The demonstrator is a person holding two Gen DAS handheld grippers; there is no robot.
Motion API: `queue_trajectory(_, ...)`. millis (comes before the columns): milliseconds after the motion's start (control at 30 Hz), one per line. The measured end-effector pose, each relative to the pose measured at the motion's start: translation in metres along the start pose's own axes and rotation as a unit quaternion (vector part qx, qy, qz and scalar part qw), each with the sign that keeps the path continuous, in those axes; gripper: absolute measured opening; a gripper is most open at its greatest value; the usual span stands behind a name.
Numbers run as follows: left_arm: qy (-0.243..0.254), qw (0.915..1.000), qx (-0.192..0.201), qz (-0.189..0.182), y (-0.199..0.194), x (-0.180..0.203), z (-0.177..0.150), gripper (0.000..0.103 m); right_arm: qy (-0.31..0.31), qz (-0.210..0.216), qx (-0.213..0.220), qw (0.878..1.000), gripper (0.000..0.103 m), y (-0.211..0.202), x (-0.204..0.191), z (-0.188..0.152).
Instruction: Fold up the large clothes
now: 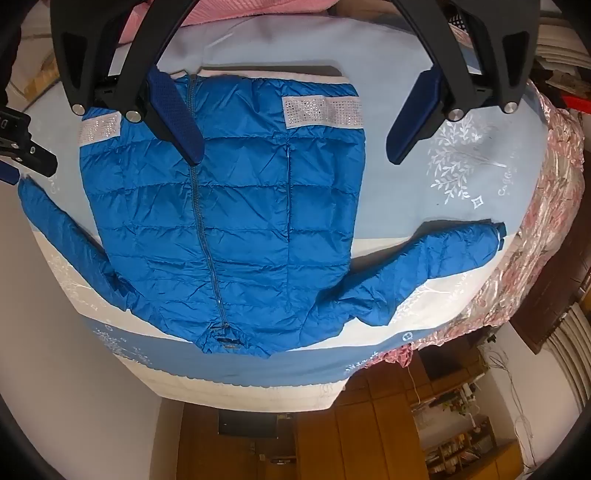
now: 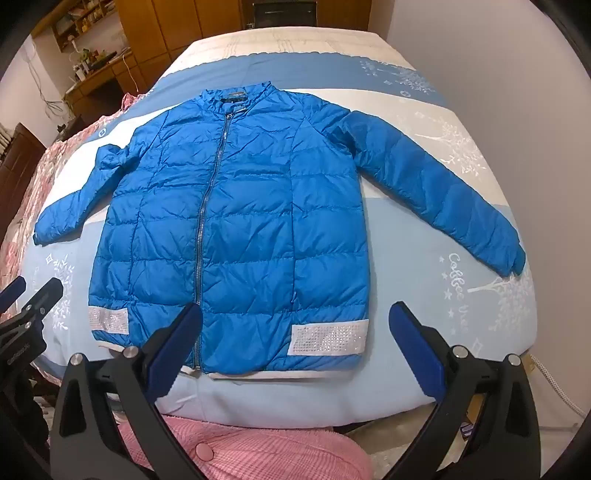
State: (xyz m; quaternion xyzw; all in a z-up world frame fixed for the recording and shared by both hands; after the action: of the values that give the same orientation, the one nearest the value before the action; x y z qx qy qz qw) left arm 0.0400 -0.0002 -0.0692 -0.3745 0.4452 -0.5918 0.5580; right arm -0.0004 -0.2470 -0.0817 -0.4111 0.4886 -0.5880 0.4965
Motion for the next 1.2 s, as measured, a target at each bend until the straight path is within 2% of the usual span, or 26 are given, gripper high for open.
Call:
queue_trajectory(333,-0.001,0.9999,-0.004,-0.009,-0.001,-0.004,-0.001,0.099,0.0,-0.002,0.001,1.0,0.1,0.0,0.002,0.002)
queue_trajectory(567,0.002,1.0,-0.003,-0.002,0.0,0.007,0.0,0.099,-0.001,-0.003,0.001,1.0,0.1,0.001,0.002,0.004)
queue_trajectory(1200,0.002,1.0,-0.006,-0.005,0.003,0.003,0.003,0.099,0.0,-0.004,0.001,1.0,0.1,0.003,0.001,0.006)
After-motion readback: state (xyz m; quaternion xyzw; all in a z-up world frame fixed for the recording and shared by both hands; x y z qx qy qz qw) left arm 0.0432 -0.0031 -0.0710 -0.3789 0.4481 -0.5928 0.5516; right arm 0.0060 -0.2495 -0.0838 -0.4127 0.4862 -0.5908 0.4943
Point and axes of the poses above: each gripper's, at about its wrist camera, not at the fingertips, and y roughly the way its jaws point, x to its right, z to its top, the point moved 8 cm from there along y, roughly the way its jaws point, and after that the axes turned 11 degrees about -x, right-handed, at the moved point
